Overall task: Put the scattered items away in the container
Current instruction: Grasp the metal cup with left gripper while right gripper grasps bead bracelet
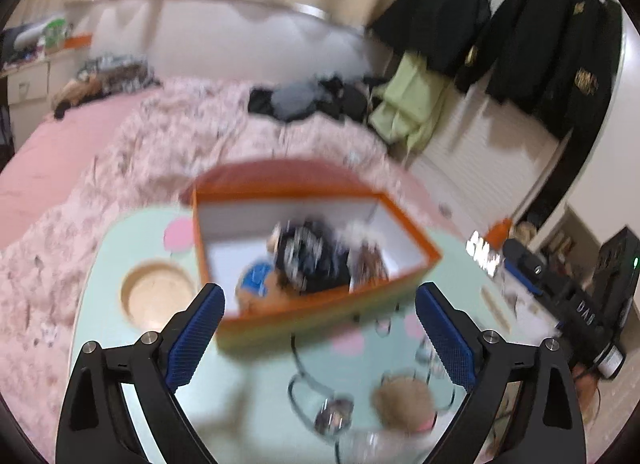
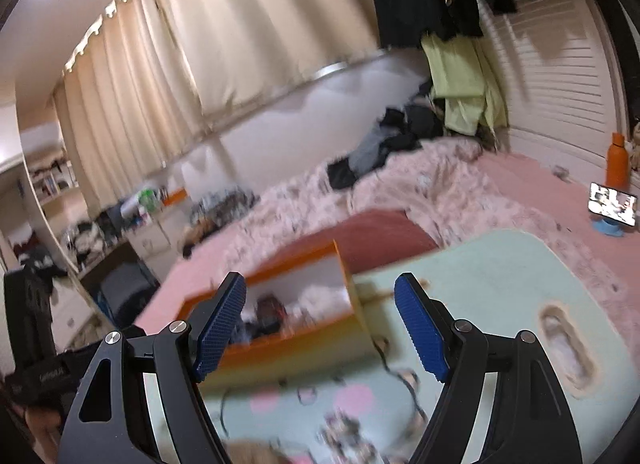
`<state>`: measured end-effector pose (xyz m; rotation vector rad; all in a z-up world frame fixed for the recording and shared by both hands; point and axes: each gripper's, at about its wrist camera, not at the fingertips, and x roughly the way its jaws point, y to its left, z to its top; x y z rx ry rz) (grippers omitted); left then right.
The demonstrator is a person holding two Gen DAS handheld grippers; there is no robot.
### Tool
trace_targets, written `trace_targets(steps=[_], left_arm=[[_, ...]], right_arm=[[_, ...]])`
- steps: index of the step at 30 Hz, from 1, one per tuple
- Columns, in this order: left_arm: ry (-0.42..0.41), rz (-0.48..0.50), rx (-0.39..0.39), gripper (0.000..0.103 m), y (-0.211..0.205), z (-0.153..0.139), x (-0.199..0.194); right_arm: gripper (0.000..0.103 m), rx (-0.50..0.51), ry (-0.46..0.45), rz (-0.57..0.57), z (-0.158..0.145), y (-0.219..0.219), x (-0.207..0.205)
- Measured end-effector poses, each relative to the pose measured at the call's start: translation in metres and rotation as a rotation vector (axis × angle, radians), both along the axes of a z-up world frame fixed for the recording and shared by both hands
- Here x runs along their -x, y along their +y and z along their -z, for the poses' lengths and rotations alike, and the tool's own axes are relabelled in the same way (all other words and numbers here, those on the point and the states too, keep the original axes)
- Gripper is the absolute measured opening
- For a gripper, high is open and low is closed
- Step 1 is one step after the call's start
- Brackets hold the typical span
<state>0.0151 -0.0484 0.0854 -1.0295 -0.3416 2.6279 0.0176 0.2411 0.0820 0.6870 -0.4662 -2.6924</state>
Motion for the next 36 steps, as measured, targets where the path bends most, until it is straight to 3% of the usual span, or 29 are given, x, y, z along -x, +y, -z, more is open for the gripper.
trace_targets(steps=[3, 7, 10, 15, 19, 21, 26, 33, 36], left_arm=[[-0.056, 0.012, 0.012, 0.096, 0.003, 0.017, -0.005], [-0.046, 0.043, 0.018, 0.096, 0.011, 0.031, -0.017], [-0.046, 0.062, 0.071, 0.08, 0.021, 0.038, -0.023], [-0.074, 0.1, 0.125, 0.066, 0.034, 0.048, -0.027], [-0.07, 0.112, 0.182, 0.063, 0.04, 0.054, -0.033], [-0.08, 0.115, 0.201, 0.053, 0.042, 0.059, -0.032], [-0.087, 0.093, 0.214, 0.035, 0.038, 0.067, -0.03], [-0.053, 0.124, 0.228, 0.034, 0.043, 0.066, -0.034], [-0.031, 0.127, 0.219, 0.033, 0.043, 0.06, -0.035]], right_arm=[[0.077, -0.033, -0.134, -0.007, 0.016, 0.008, -0.003], [0.077, -0.088, -0.244, -0.023, 0.045, 0.001, -0.004], [0.077, -0.141, -0.294, -0.073, 0.059, -0.013, -0.002], [0.076, -0.203, -0.312, -0.118, 0.065, -0.029, -0.004], [0.076, -0.232, -0.335, -0.125, 0.072, -0.03, -0.006], [0.07, -0.254, -0.356, -0.129, 0.076, -0.031, -0.004], [0.068, -0.321, -0.366, -0.127, 0.079, -0.04, -0.002], [0.023, -0.386, -0.338, -0.157, 0.08, -0.049, -0.006], [0.016, -0.341, -0.339, -0.184, 0.08, -0.047, -0.006]])
